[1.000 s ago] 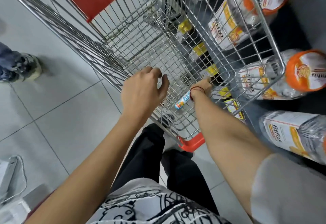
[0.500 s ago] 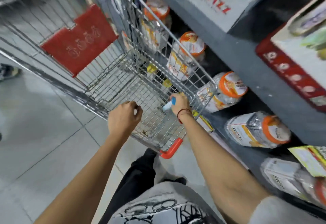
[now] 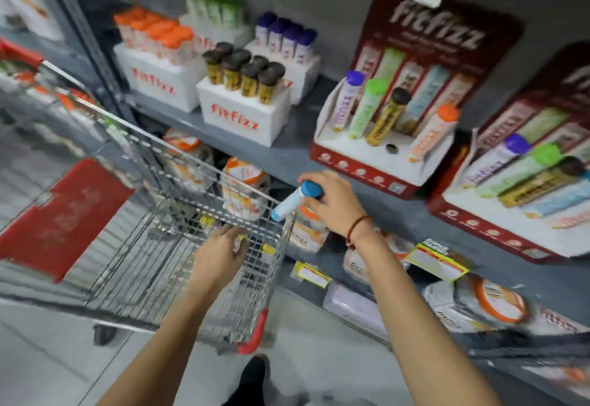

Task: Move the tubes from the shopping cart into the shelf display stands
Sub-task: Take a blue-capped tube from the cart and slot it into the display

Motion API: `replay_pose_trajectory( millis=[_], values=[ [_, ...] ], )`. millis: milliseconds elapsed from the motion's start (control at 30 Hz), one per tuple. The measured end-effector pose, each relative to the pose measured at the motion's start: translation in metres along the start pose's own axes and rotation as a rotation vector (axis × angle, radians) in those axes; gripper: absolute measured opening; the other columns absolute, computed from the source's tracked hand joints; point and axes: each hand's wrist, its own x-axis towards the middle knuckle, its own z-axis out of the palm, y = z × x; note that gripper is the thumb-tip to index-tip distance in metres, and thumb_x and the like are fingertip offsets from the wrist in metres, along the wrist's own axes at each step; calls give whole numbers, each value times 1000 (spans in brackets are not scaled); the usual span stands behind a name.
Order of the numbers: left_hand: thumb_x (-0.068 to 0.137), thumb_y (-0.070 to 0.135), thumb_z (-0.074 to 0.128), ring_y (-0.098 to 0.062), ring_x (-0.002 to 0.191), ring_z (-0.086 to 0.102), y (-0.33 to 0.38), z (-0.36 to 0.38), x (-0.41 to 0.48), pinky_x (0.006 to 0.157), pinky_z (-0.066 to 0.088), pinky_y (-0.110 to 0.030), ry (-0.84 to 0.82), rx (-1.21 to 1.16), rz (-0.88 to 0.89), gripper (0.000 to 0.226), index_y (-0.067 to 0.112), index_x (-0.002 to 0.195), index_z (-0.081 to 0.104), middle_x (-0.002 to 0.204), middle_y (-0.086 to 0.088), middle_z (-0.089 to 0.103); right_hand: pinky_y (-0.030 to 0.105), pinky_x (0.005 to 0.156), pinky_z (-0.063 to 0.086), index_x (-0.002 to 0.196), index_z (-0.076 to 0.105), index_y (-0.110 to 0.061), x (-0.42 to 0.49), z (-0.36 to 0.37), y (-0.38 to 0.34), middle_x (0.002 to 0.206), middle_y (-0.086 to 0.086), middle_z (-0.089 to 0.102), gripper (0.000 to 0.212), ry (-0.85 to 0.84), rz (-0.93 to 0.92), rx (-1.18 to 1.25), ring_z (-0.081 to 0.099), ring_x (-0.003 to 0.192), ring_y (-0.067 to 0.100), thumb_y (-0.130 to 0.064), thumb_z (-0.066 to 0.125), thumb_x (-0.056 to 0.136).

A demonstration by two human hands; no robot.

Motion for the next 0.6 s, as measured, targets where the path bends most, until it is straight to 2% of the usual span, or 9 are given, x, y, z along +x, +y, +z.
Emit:
replay_pose_trajectory(
  millis=[100, 200, 367, 433, 500, 600],
  values=[
    [84, 11, 61, -32, 92, 63, 50, -3, 32, 70, 54, -40, 59, -43, 186, 20, 10, 103, 66, 106, -12, 67, 11, 84, 29, 112, 62, -9, -14, -53, 0, 111, 16, 60, 38, 153, -34, -6, 56, 106, 28, 3, 67, 76],
    [79, 7, 64, -34, 91, 62, 96, 0, 57, 67, 55, -42, 57, -44, 400, 19, 9, 98, 65, 98, -13, 68, 13, 86, 31, 113, 61, -11, -25, -97, 6, 112, 15, 58, 35, 233, -39, -29, 55, 107, 27, 0, 65, 80],
    [73, 3, 65, -36, 93, 62, 146, 20, 82, 67, 57, -45, 54, -23, 623, 23, 8, 96, 63, 104, -14, 67, 17, 85, 34, 113, 60, -10, -35, -154, 20, 112, 14, 57, 33, 299, -33, -127, 53, 107, 27, 0, 63, 81],
    [75, 7, 65, -37, 104, 59, 155, 33, 89, 74, 55, -47, 5, 7, 664, 31, 7, 105, 60, 118, -17, 62, 15, 85, 37, 112, 60, -11, -35, -170, 26, 110, 14, 56, 33, 305, -16, -161, 53, 105, 27, 1, 62, 81],
    [80, 14, 64, -35, 118, 52, 157, 47, 92, 88, 50, -48, -51, 41, 668, 43, 6, 121, 55, 131, -17, 55, 6, 77, 34, 111, 61, -13, -33, -183, 32, 108, 13, 57, 35, 296, -4, -205, 54, 103, 25, 2, 60, 80],
    [86, 23, 58, -29, 131, 40, 150, 62, 92, 105, 35, -43, -124, 104, 672, 51, 9, 133, 44, 142, -13, 44, 15, 82, 31, 112, 60, -14, -23, -196, 37, 112, 13, 58, 36, 268, 21, -258, 54, 105, 25, -1, 59, 79]
  ],
)
